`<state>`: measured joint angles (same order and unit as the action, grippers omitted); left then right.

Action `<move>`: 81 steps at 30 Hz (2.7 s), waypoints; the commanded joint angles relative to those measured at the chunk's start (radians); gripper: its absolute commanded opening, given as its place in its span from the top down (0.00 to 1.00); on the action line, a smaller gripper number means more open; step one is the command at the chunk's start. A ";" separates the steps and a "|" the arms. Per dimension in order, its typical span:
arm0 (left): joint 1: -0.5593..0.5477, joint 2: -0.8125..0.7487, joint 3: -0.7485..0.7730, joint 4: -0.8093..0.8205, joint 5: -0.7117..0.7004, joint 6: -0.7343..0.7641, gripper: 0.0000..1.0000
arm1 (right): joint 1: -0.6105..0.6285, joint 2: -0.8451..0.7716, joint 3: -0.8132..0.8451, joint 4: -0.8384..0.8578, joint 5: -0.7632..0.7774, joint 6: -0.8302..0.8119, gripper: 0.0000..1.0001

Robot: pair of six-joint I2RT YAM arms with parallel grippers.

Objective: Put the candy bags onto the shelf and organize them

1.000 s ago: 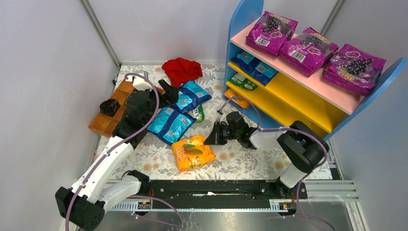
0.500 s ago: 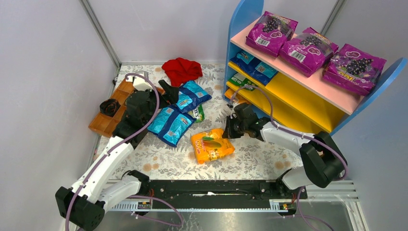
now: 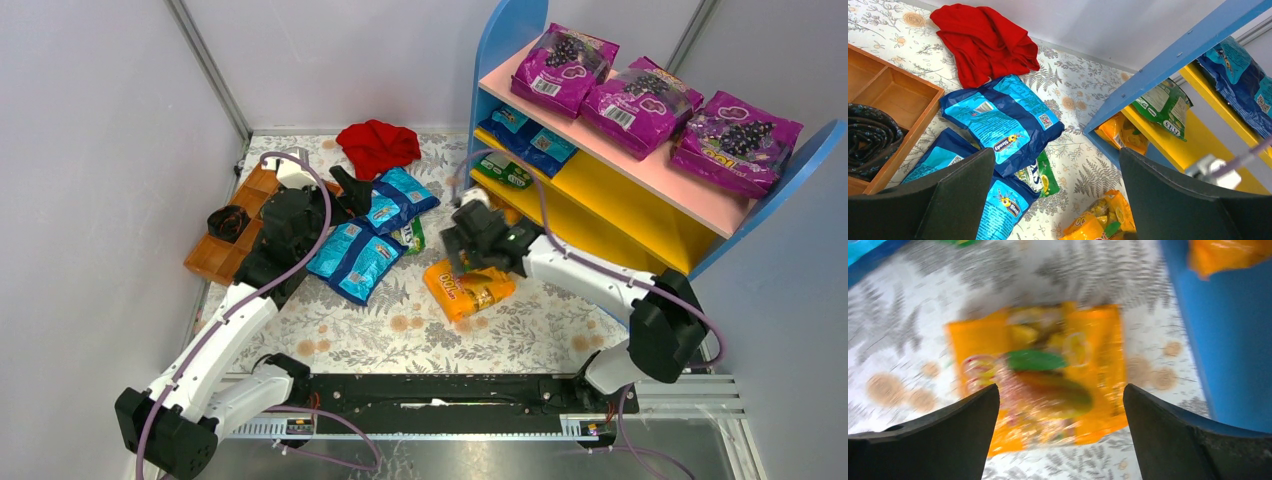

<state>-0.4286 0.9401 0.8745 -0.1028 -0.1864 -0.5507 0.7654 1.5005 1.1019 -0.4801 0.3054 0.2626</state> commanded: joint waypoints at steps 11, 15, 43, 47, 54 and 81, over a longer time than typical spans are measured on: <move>0.004 0.002 0.006 0.048 -0.001 0.000 0.01 | 0.356 0.236 0.219 -0.219 0.304 0.179 0.00; 0.004 -0.001 0.007 0.047 -0.002 0.000 0.01 | 0.413 0.401 0.340 -0.358 0.464 0.178 0.00; 0.004 0.014 0.004 0.049 0.007 -0.006 0.01 | 0.468 0.611 0.317 -0.483 0.834 0.265 0.39; 0.004 0.013 0.004 0.049 0.009 -0.007 0.01 | 0.468 0.563 0.289 -0.524 0.854 0.266 0.49; 0.004 0.011 0.003 0.051 0.012 -0.009 0.01 | 0.468 0.480 0.233 -0.529 0.856 0.198 0.62; -0.007 -0.003 0.003 0.051 0.006 -0.005 0.01 | 0.239 0.105 -0.017 -0.195 0.919 -0.445 0.75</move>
<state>-0.4294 0.9512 0.8745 -0.1028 -0.1825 -0.5518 1.0424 1.6859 1.1122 -0.8154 1.1183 0.0368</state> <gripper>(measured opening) 0.987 0.289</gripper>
